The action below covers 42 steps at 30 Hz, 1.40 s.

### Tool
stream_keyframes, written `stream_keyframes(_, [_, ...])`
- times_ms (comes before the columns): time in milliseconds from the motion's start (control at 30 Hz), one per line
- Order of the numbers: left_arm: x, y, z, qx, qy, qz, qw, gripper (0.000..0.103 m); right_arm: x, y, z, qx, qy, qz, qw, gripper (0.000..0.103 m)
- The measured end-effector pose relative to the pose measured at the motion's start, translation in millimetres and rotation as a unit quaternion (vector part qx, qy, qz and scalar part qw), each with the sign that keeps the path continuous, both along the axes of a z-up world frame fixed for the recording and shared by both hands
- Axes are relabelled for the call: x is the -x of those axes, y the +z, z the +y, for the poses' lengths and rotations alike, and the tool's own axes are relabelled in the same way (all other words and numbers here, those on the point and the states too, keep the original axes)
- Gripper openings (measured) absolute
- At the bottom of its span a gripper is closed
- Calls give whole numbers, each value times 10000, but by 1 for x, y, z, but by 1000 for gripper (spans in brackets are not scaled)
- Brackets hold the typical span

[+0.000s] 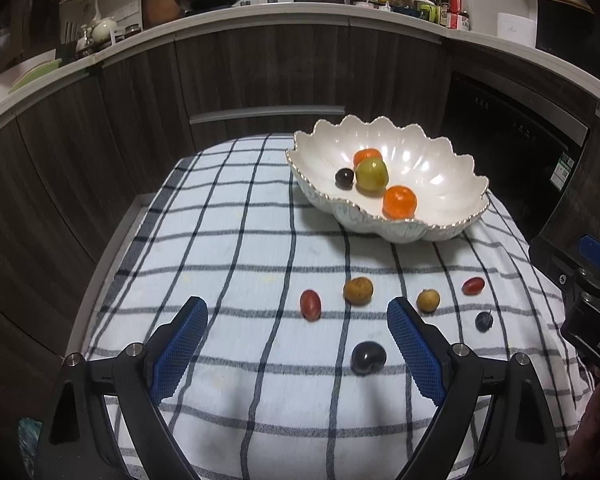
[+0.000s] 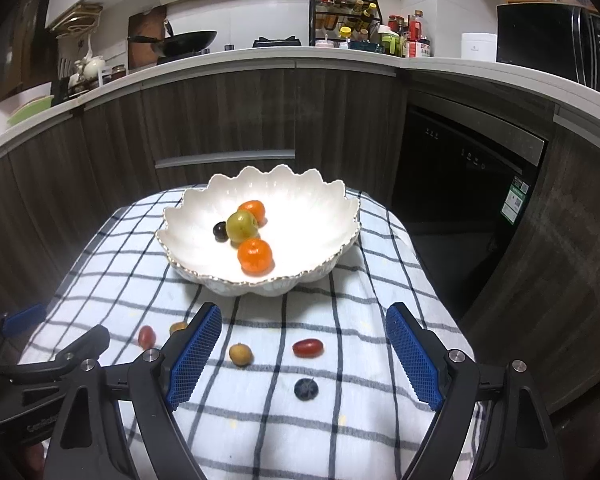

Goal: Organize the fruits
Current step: 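Withdraw both open tools from the bowl toward the remaining fruits, then grasp the dark plum with the left tool while the right tool grasps the blueberry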

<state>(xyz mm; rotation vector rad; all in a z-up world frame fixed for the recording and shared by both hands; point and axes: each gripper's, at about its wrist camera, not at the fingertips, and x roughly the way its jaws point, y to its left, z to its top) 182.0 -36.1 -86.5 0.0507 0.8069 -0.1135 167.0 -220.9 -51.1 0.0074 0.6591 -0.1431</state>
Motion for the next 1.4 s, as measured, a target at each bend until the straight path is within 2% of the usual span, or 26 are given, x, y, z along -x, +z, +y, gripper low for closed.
stream_keyframes(400, [11, -24, 1, -77, 15, 14, 10000, 92, 9, -26, 3, -1, -29, 150, 9999, 85])
stream_keyframes(567, [16, -29, 0, -110, 19, -123, 9999, 92, 13, -34, 5, -12, -31, 131, 9999, 85])
stream_keyframes(933, [20, -38, -18, -137, -221, -198, 9995, 92, 15, -49, -4, -109, 24, 233, 9997, 85])
stream_keyframes(1167, [20, -47, -30, -237, -365, -208, 9988, 91, 12, -57, -7, 45, 79, 214, 9997, 85])
stream_keyframes(1267, [20, -50, -36, -284, -432, -231, 9984, 91, 10, -60, -7, 90, 109, 207, 9997, 83])
stream_keyframes(1400, [19, -54, -41, -319, -432, -257, 9982, 87, 6, -69, -7, 111, 174, 260, 9994, 74])
